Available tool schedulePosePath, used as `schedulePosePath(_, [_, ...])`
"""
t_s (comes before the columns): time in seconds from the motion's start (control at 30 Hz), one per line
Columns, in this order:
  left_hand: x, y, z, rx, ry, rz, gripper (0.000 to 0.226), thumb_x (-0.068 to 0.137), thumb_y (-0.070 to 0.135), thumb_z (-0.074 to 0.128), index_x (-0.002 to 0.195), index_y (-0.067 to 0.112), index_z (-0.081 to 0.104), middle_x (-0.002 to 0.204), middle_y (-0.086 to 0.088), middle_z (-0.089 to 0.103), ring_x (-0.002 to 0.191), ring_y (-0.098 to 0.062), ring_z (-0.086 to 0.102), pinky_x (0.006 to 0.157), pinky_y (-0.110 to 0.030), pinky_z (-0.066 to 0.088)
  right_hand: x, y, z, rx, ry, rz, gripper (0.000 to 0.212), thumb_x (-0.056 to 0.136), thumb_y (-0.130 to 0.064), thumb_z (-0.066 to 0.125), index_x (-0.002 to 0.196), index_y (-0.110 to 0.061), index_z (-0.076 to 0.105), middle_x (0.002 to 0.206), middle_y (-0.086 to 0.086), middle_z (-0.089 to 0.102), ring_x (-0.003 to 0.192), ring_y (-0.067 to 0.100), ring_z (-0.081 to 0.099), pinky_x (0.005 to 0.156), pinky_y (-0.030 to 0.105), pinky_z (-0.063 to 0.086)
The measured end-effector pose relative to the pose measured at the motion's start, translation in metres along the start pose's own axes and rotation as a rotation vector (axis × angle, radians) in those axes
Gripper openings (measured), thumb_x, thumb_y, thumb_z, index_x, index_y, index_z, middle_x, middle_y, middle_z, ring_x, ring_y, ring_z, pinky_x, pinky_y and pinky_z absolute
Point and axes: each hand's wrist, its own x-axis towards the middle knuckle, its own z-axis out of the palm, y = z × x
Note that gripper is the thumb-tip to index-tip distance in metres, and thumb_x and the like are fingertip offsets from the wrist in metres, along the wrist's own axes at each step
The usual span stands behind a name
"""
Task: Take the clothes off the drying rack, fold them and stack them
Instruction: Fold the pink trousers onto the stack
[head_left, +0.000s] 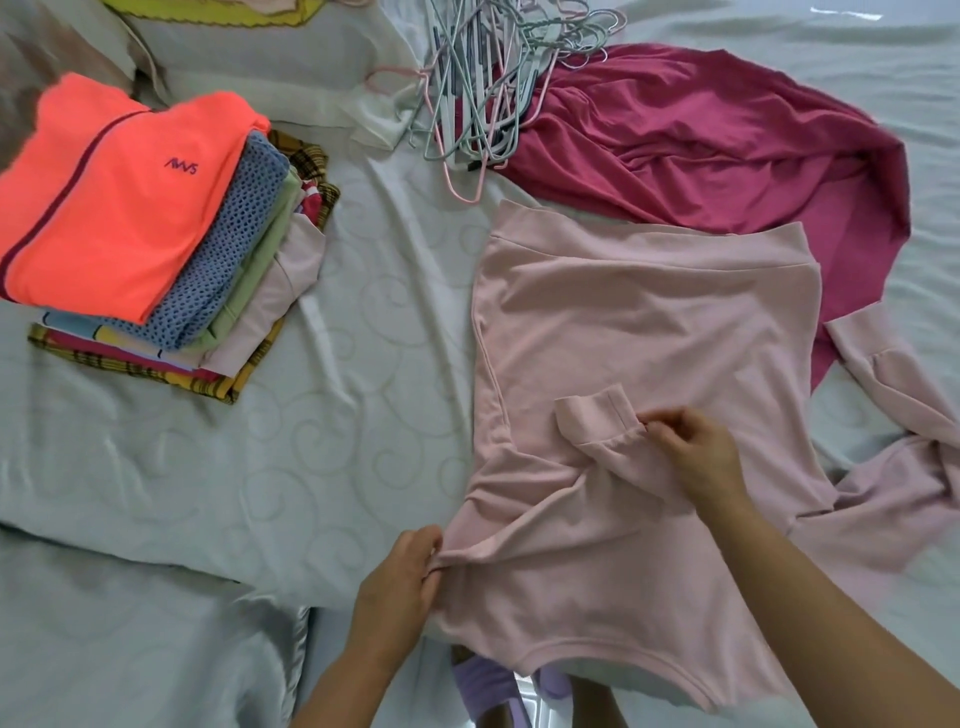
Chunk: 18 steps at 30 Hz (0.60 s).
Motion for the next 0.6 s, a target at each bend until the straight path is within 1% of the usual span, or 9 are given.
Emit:
schedulePosePath(0.03, [-0.004,-0.002,0.001,0.013,-0.006,0.029,0.037,0.069,0.056,0.023,0.101,0.04,0.031,0.099,0.01,0.041,0.082,-0.023,0.058,0.064,-0.028,0.036,0.0,-0.005,-0.007,0.165,0.013,0.052,0.01,0.085,-0.002,0.061,0.091,-0.008,0.066,0.079,-0.007,0.068,0.082,0.012,0.061,0.064,0.008,0.044])
schedulePosePath(0.1, [-0.009,-0.005,0.002,0.041,-0.013,0.067,0.032,0.073,0.051,0.028,0.102,0.039,0.035,0.097,0.009,0.037,0.074,-0.025,0.06,0.058,-0.031,0.042,-0.003,-0.014,-0.016,0.21,-0.005,0.11,0.021,0.085,-0.007,0.064,0.105,-0.005,0.061,0.094,0.0,0.066,0.089,0.015,0.059,0.073,0.013,0.045])
schedulePosePath(0.2, [-0.011,0.001,0.001,0.116,0.016,0.169,0.03,0.075,0.04,0.04,0.104,0.035,0.043,0.088,0.009,0.039,0.056,-0.013,0.056,0.043,-0.022,0.042,-0.005,-0.011,-0.009,-0.164,-0.147,0.188,0.038,0.082,-0.021,0.07,0.115,-0.007,0.058,0.101,0.005,0.06,0.092,0.02,0.055,0.079,0.027,0.041])
schedulePosePath(0.27, [-0.011,0.003,-0.001,0.155,0.019,0.207,0.026,0.075,0.038,0.043,0.101,0.033,0.045,0.085,0.01,0.039,0.051,-0.009,0.05,0.038,-0.02,0.038,-0.006,-0.011,0.002,-0.376,-0.171,0.15,0.025,0.083,-0.021,0.067,0.104,-0.008,0.066,0.093,0.007,0.064,0.088,0.023,0.058,0.073,0.025,0.038])
schedulePosePath(0.3, [-0.011,0.004,-0.002,0.164,0.016,0.22,0.023,0.075,0.037,0.043,0.097,0.032,0.044,0.085,0.009,0.039,0.051,-0.01,0.05,0.037,-0.021,0.036,-0.006,-0.013,0.005,-0.362,-0.14,0.135,0.017,0.083,-0.019,0.065,0.097,-0.01,0.068,0.089,0.006,0.065,0.087,0.023,0.058,0.072,0.025,0.038])
schedulePosePath(0.37, [-0.016,0.005,-0.005,0.167,-0.016,0.162,0.018,0.075,0.034,0.046,0.09,0.029,0.037,0.083,0.006,0.038,0.055,-0.018,0.051,0.043,-0.024,0.031,-0.007,-0.017,0.0,-0.14,-0.099,0.116,0.005,0.084,-0.011,0.063,0.082,-0.015,0.064,0.078,0.004,0.061,0.08,0.02,0.054,0.065,0.024,0.041])
schedulePosePath(0.47, [-0.021,-0.007,-0.01,0.246,-0.02,-0.026,0.031,0.082,0.025,0.05,0.083,0.032,0.019,0.07,0.003,0.032,0.067,-0.028,0.046,0.058,-0.03,0.028,-0.018,-0.014,-0.037,0.325,-0.049,0.097,0.025,0.089,0.001,0.051,0.079,-0.019,0.062,0.077,-0.001,0.061,0.075,0.012,0.053,0.065,0.019,0.044])
schedulePosePath(0.53, [-0.021,-0.007,-0.013,0.327,-0.013,0.035,0.043,0.071,0.017,0.059,0.078,0.031,0.018,0.066,0.008,0.03,0.057,-0.024,0.05,0.051,-0.027,0.026,-0.026,0.0,-0.069,0.469,0.02,0.07,0.035,0.088,0.008,0.045,0.079,-0.017,0.068,0.078,-0.004,0.067,0.078,0.002,0.06,0.073,0.015,0.05])
schedulePosePath(0.6, [-0.021,-0.007,-0.012,0.457,-0.038,0.148,0.04,0.054,0.022,0.06,0.074,0.023,0.025,0.058,0.011,0.031,0.038,-0.015,0.047,0.041,-0.021,0.017,-0.031,0.018,-0.095,0.581,0.136,0.142,0.045,0.085,0.012,0.044,0.069,-0.02,0.072,0.075,-0.009,0.068,0.078,-0.007,0.06,0.074,0.008,0.047])
